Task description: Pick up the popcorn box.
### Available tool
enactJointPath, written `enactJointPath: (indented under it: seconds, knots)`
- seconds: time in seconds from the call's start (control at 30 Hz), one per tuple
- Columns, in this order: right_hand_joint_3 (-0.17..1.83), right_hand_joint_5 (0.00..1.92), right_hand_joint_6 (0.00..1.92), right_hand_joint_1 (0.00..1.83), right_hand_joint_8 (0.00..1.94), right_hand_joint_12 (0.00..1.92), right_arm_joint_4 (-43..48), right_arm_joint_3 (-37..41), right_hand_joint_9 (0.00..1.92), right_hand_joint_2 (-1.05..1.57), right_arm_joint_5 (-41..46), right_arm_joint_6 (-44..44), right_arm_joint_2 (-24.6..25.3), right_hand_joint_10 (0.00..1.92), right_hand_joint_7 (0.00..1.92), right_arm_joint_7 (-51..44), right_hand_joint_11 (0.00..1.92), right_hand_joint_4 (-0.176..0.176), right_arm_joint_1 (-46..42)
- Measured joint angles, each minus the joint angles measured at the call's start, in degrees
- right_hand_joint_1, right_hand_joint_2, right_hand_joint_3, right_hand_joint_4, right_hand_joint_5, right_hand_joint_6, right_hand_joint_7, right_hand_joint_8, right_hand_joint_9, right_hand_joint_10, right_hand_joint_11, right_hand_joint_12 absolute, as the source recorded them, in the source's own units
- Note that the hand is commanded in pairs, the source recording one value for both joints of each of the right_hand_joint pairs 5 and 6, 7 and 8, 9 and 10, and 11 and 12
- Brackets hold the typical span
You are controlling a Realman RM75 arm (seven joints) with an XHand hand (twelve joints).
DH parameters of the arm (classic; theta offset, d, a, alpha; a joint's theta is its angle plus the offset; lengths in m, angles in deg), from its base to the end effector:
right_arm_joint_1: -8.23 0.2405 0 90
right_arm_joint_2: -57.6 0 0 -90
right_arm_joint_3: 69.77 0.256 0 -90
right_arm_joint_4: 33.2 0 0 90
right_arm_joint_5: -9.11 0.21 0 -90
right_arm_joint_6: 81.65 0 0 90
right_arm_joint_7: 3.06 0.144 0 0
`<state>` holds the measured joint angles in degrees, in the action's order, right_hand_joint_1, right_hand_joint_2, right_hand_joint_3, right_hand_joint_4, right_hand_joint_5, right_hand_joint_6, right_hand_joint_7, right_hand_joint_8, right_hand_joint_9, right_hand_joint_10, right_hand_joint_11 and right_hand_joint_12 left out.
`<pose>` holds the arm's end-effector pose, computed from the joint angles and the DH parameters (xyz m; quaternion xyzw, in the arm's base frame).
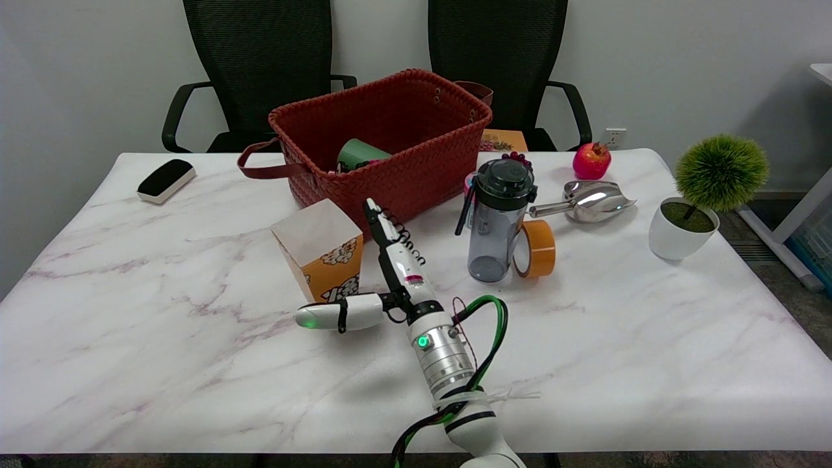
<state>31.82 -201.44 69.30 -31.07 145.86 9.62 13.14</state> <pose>-0.3111 -0.3135 0.1256 0.6290 -0.3169 0.4198 0.5724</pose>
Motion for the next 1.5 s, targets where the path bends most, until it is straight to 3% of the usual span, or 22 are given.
enactJointPath:
  seconds: [1.03,1.5]
  knots:
    - [-0.05,0.00,0.00,0.80,0.01,0.00,-5.9,-0.5,0.00,0.18,1.3,-3.0,1.7,0.00,0.01,11.3,0.00,0.000,2.1]
    - [0.05,0.00,0.00,0.85,0.06,0.00,-9.8,-0.5,0.00,0.09,1.3,-3.5,2.7,0.00,0.06,12.5,0.00,0.000,4.8]
